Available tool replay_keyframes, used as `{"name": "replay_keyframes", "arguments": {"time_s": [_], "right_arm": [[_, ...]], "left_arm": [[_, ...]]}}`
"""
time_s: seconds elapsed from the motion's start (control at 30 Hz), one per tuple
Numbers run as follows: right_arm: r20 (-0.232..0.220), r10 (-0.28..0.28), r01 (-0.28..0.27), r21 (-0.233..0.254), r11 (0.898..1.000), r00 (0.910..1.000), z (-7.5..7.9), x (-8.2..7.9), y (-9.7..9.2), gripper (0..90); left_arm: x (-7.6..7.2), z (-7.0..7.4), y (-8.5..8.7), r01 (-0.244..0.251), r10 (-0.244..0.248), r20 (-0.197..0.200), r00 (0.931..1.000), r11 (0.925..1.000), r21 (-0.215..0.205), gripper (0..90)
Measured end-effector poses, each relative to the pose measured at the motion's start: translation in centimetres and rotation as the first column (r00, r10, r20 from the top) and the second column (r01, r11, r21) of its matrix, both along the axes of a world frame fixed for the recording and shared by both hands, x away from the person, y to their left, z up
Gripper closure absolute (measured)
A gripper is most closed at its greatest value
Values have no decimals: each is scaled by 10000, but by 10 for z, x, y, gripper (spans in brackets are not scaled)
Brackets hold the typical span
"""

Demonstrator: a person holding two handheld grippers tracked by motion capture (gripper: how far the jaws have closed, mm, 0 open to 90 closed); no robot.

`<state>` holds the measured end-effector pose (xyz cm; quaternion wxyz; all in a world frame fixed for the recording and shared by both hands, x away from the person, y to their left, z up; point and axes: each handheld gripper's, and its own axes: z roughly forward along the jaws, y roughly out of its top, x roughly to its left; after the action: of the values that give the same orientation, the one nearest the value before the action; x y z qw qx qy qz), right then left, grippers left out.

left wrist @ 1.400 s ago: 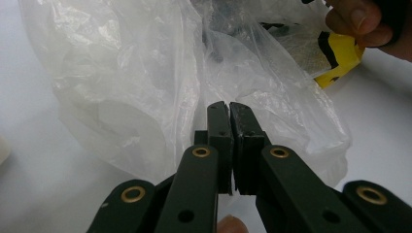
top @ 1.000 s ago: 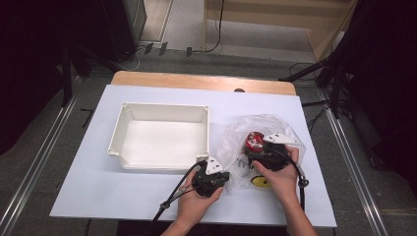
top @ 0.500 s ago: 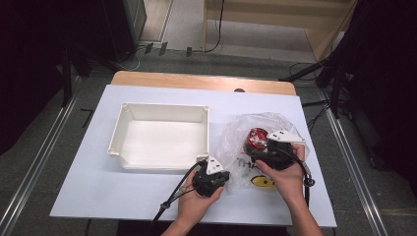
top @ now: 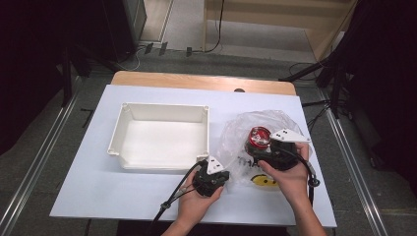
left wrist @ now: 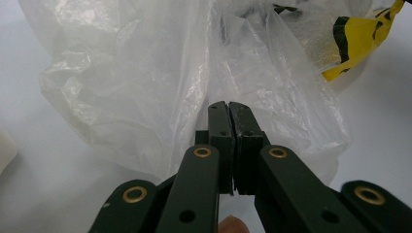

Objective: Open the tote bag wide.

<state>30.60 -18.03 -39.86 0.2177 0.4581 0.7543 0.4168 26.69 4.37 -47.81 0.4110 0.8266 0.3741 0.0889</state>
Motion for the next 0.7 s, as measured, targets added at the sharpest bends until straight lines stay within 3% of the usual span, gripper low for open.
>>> {"name": "replay_keyframes", "arguments": {"time_s": [0.37, 0.53, 0.7], "right_arm": [[-345, -418, 397, -593, 9974, 9985, -58, 17, 8, 263], [-298, -374, 359, -471, 9982, 9989, -67, 18, 7, 262], [-304, 192, -192, -15, 9998, 9994, -72, 17, 1, 251]], "left_arm": [[0, 0, 0, 63, -63, -10, 10000, 10000, 54, 896], [0, 0, 0, 69, -69, 11, 10000, 10000, 57, 896], [-1, 0, 0, 73, -73, 24, 10000, 9999, 89, 896]]}}
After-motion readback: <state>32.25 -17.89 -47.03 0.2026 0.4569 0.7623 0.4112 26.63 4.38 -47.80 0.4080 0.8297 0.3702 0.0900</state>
